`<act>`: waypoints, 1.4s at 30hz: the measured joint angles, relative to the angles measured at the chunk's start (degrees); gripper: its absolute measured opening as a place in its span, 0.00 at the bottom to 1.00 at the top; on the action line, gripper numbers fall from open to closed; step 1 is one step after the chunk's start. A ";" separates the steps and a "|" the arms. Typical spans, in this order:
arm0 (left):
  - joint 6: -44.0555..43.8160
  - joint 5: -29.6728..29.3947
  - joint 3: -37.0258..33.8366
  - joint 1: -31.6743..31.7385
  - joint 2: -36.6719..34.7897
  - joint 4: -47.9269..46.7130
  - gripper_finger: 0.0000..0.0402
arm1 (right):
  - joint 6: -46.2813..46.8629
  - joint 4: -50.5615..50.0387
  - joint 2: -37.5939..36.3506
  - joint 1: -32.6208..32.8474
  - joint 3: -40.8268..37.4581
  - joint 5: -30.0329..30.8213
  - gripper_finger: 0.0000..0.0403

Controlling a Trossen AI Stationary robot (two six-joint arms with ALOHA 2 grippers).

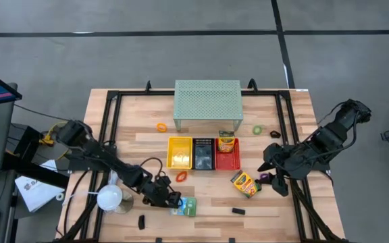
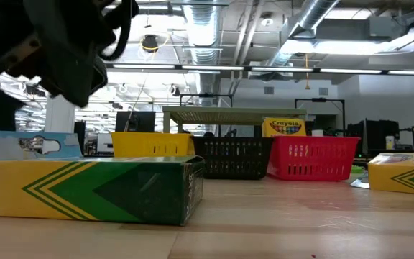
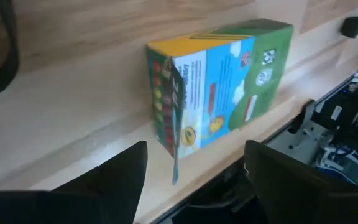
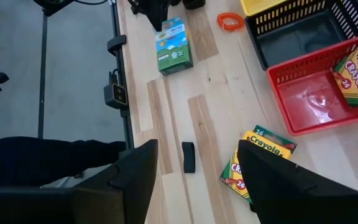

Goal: Pick & Place Office Desk Supplies
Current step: Put the crayons box into the red bin

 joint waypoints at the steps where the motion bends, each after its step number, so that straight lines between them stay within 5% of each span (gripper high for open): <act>1: 0.00 0.01 0.00 0.00 0.68 0.72 0.65 | 0.10 0.02 0.00 0.00 0.00 0.00 0.54; 10: 0.17 0.43 0.00 -0.42 3.37 4.41 0.52 | 1.16 0.02 0.00 0.02 0.00 0.02 0.54; 23: 0.32 -0.32 0.00 -0.85 2.91 5.24 0.03 | 1.53 0.04 0.00 0.04 0.00 0.02 0.54; 42: 1.41 -10.66 0.00 0.98 2.91 30.13 0.00 | -4.50 1.71 0.00 1.91 0.00 0.13 0.54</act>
